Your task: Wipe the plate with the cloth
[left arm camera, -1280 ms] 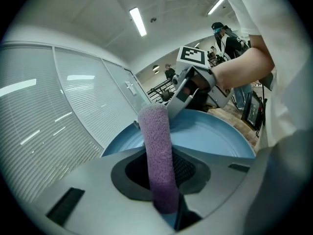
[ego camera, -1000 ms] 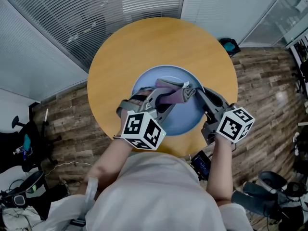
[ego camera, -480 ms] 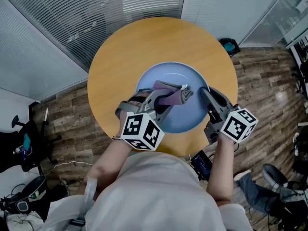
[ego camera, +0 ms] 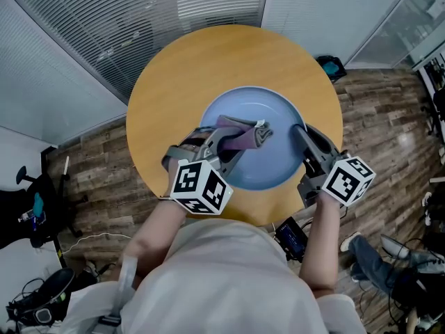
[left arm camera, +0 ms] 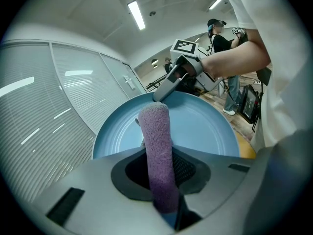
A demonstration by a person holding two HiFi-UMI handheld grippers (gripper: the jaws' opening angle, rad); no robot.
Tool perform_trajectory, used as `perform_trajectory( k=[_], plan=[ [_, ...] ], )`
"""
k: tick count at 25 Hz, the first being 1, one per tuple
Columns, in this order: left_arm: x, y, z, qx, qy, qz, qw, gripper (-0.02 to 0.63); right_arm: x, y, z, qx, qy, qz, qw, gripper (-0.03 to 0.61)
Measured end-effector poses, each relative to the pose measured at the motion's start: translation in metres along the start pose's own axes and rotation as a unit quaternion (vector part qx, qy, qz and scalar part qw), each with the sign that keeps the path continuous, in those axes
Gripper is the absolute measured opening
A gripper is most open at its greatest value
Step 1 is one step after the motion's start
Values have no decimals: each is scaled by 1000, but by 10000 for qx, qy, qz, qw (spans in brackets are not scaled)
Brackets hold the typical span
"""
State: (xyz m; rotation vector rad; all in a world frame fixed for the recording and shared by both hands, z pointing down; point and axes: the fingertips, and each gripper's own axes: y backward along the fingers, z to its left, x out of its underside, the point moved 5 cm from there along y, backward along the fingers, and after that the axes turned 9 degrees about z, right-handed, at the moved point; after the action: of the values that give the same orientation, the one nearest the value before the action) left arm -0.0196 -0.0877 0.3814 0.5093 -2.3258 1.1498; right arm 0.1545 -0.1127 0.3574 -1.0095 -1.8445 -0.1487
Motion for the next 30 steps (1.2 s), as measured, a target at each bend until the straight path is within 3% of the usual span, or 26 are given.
perform_trajectory(
  k=[15,22,30],
  plan=[
    [19,0,10,39,664,109,9977,78,-2,2,-6,54,-89,-133,9999,63],
    [23,3,13,424,1433,-255,9884,78,-3,3,-9,23,-206,-221,9995,63],
    [20,2,12,363,1295,-166,9908,78,-1,0,-5,-35,-217,-250,9994,64]
  ],
)
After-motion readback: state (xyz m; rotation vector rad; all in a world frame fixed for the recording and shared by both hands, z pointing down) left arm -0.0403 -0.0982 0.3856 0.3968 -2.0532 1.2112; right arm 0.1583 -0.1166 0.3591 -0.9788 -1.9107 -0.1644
